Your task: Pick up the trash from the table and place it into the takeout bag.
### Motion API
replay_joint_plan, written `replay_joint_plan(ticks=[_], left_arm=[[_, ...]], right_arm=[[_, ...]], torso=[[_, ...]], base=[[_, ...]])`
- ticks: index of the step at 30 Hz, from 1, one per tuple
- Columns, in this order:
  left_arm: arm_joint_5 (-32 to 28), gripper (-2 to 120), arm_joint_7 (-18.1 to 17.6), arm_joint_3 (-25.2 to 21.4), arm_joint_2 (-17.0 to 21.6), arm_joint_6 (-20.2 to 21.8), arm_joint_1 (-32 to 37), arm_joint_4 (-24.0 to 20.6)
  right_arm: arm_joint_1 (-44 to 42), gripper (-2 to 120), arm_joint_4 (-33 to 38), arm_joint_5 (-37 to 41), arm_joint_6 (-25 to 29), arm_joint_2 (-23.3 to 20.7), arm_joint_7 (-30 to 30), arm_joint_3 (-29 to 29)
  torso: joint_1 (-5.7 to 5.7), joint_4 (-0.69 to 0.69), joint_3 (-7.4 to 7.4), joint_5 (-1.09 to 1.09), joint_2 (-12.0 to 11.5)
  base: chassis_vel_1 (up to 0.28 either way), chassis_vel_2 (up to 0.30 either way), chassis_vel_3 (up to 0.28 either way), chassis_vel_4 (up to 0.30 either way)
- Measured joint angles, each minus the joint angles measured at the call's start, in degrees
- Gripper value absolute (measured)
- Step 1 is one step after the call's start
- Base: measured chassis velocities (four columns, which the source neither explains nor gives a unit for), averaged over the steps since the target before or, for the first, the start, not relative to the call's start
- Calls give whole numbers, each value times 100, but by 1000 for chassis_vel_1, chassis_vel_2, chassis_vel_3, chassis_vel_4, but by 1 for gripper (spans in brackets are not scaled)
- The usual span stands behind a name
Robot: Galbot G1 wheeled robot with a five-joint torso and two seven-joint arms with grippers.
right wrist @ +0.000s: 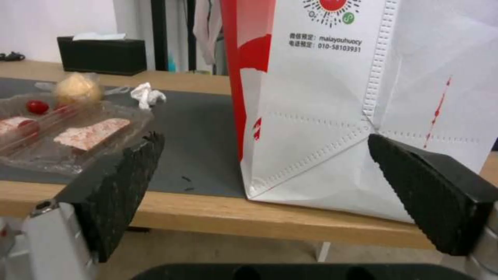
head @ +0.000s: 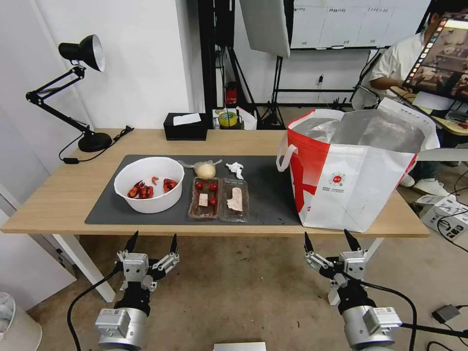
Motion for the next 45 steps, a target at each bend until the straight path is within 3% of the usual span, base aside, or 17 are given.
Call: replay_joint_plan(ticks=[27, 31, 34, 35, 37, 41, 44, 45], left_arm=[[-4, 100, 4, -6, -1, 7, -1, 0], [-284, 100, -66, -289, -52, 264, -59, -171], [-1044, 100, -303, -1044, -196, 958, -236, -649], [-1044, 100, -303, -1044, -196, 958, -236, -649], [-1508, 100, -457, -1509, -286, 1377, -344, -944], [-1663, 100, -444, -1630, -359, 1490, -363, -1013], [-1680, 100, -392, -1641, -378, 1502, -366, -1006], [-1680, 100, -392, -1641, -378, 1502, -366, -1006]], right_arm=[[10, 100, 0, 14, -17, -21, 0, 6], [217, 100, 52, 354, -334, -352, -47, 118], [625, 100, 176, 1021, -953, -987, -161, 340], [625, 100, 176, 1021, -953, -987, -161, 340], [843, 100, 231, 1279, -1193, -1357, -202, 436], [941, 100, 235, 1462, -1357, -1518, -250, 465], [1341, 100, 304, 2092, -1904, -2085, -402, 649], [1341, 100, 304, 2092, -1904, -2085, -402, 649]], torso=[[0, 0, 0, 0, 0], [0, 0, 0, 0, 0], [0, 1, 0, 1, 0], [0, 1, 0, 1, 0], [1, 6, 1, -1, 0], [0, -2, 1, 4, 0], [0, 0, 1, 2, 0], [0, 0, 1, 2, 0]], base=[[0, 0, 0, 0], [0, 0, 0, 0], [0, 0, 0, 0], [0, 0, 0, 0], [0, 0, 0, 0], [0, 0, 0, 0], [0, 0, 0, 0], [0, 0, 0, 0]])
